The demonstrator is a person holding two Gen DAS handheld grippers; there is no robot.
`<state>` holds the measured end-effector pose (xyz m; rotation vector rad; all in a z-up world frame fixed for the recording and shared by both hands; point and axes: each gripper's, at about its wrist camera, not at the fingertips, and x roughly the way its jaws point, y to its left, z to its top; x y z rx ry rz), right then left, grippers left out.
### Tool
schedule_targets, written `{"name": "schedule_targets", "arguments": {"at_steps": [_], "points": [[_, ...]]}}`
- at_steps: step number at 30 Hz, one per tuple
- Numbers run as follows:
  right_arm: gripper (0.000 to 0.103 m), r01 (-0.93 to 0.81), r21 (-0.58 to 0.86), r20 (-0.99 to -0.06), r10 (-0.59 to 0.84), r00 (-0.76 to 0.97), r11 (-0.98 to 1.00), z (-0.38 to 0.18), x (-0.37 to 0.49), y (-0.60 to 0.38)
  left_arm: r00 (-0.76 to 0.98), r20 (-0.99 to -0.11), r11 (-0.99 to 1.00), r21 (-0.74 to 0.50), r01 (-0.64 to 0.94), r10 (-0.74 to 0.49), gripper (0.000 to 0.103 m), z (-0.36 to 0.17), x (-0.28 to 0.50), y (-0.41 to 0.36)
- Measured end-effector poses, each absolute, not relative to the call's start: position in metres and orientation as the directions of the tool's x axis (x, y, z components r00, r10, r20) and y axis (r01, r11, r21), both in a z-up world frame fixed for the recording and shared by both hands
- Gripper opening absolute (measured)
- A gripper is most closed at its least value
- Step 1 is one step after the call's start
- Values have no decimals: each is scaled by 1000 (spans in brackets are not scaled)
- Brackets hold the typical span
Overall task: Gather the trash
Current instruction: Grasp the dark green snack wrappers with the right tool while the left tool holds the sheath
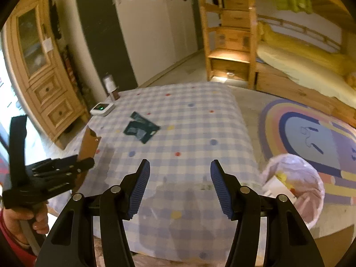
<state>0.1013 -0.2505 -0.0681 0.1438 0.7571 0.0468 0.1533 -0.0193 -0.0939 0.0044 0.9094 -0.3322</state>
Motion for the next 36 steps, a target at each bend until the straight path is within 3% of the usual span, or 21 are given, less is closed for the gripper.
{"name": "schedule_targets", "arguments": {"at_steps": [8,10,13,21,25,29,34,35,36], "points": [[55,-114,136,-700,177,692,984,-81,151,-213,614,-748,962,-124,243,-252,50,-83,162,6],[41,-136,121,-718,182,672,983,-89,168,-204,617,-748,965,-122,231,-242,50,-86,168,11],[34,-161,126,-745,200,636,979,-102,189,-194,612,-753,967,-131,218,-240,50,-90,176,16],[35,-143,127,-788,188,586,981,-127,232,-183,599,-767,971,-130,202,-228,50,-104,187,19],[44,-166,85,-807,166,567,982,-134,243,-174,594,-772,971,-131,199,-226,50,-108,188,20],[46,-185,18,-809,123,574,983,-136,246,-165,591,-774,971,-137,194,-227,50,-110,189,21],[25,-187,-10,-806,103,583,982,-137,249,-161,589,-776,972,-137,191,-225,50,-110,186,21],[13,-186,-9,-806,103,582,982,-137,247,-161,590,-775,972,-138,191,-226,50,-109,184,20],[12,-183,-10,-806,100,583,983,-136,248,-161,591,-774,972,-138,192,-226,50,-108,183,20]]}}
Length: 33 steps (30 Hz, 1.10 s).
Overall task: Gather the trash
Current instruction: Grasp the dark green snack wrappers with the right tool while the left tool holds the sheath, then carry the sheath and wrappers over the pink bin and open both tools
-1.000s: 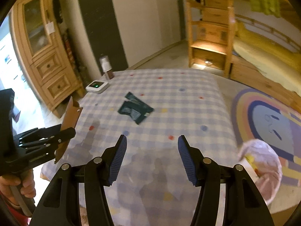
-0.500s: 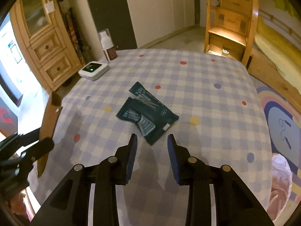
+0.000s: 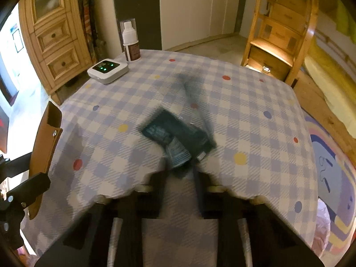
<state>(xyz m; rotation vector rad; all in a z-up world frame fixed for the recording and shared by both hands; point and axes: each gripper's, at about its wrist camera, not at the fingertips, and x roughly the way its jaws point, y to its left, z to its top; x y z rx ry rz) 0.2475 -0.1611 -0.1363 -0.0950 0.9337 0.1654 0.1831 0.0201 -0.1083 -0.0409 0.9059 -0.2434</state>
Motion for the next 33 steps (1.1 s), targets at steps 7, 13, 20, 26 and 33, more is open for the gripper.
{"name": "schedule_targets", "arguments": {"at_steps": [7,13,20,26,33], "points": [[12,-141,86,-761,157,629,986,-105,204,-193,618,-739,959,-145,243,-269,50,-90,162,6],[12,-76,122,-735,142,663,990,-85,150,-231,611,-707,919,-151,363,-357,50,-77,137,-38],[13,57,128,-711,51,701,990,-77,89,-284,561,-698,845,-118,522,-444,50,-72,111,-113],[14,176,126,-712,-34,701,976,-80,49,-335,516,-693,773,-95,627,-504,50,-73,99,-178],[15,309,107,-727,-137,673,945,-91,18,-387,432,-703,681,-101,725,-564,50,-83,91,-253]]}}
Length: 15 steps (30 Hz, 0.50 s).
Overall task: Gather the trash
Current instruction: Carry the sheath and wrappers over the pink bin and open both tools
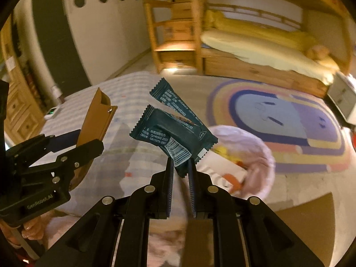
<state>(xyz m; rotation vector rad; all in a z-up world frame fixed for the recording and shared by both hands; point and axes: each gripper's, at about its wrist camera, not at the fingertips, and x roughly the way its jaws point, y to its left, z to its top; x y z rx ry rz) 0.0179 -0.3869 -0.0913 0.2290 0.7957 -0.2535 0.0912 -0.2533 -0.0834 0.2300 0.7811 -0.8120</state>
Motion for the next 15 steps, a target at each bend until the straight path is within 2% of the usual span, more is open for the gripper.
{"name": "schedule_targets", "arguments": {"at_steps": [5,7,15], "points": [[16,386,101,-750,-185,635,917,-108,5,-427,350,-723,628,-147,764,-595,50,-94,93,-297],[16,410,101,-764,-193,616,907,-117,8,-440,346,-726,613,-130,779,-594,50,-97,96,-314],[16,476,151,-800,-176,574,866,-152,26,-492,308,-738,586,-143,798,-600,50,-109,117,-360]]}}
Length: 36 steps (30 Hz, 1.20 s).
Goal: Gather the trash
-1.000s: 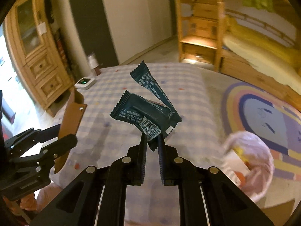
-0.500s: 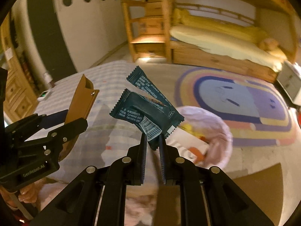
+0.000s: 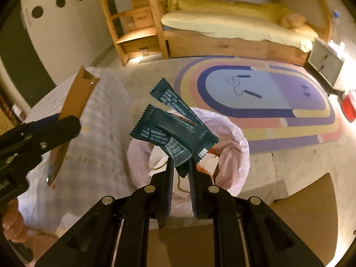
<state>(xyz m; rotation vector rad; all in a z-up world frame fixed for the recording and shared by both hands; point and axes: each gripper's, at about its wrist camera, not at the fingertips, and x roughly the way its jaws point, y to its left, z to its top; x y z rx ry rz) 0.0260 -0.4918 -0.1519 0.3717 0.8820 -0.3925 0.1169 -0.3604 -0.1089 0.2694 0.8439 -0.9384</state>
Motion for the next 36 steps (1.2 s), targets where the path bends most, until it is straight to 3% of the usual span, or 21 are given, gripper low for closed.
{"name": "schedule_targets", "arguments": {"at_steps": [2,3,4,6,17,23,26,28,29,36], "points": [[17,481,177,-802,-157,576,859,-158,29,-500,305,-740,582,-142,800,-600,50,-111,119,-367],[23,489,198,-807,-142,573,850,-164,31,-506,308,-739,587,-144,797,-599,53,-112,122,-370],[31,494,202,-811,-138,568,845,-166,32,-508,306,-738,589,-151,794,-602,61,-113,123,-372],[38,502,208,-816,-134,562,839,-169,36,-511,309,-726,594,-168,786,-614,69,-111,125,-373],[44,513,231,-790,-149,595,826,-145,-1,-492,382,-703,643,-139,753,-600,69,-86,112,-335],[51,483,233,-765,-147,627,844,-114,-24,-465,436,-688,682,-117,722,-580,76,-64,94,-296],[62,454,222,-746,-150,649,863,-95,-35,-444,466,-680,700,-98,708,-567,84,-50,84,-269],[81,431,207,-729,-155,667,878,-77,-41,-427,488,-685,721,-79,689,-541,96,-44,79,-248],[87,424,198,-723,-160,672,884,-72,-43,-420,499,-690,736,-72,674,-525,96,-40,76,-235],[90,311,166,-683,-119,721,936,-27,-48,-362,594,-690,829,-17,559,-414,96,-12,60,-150]]}}
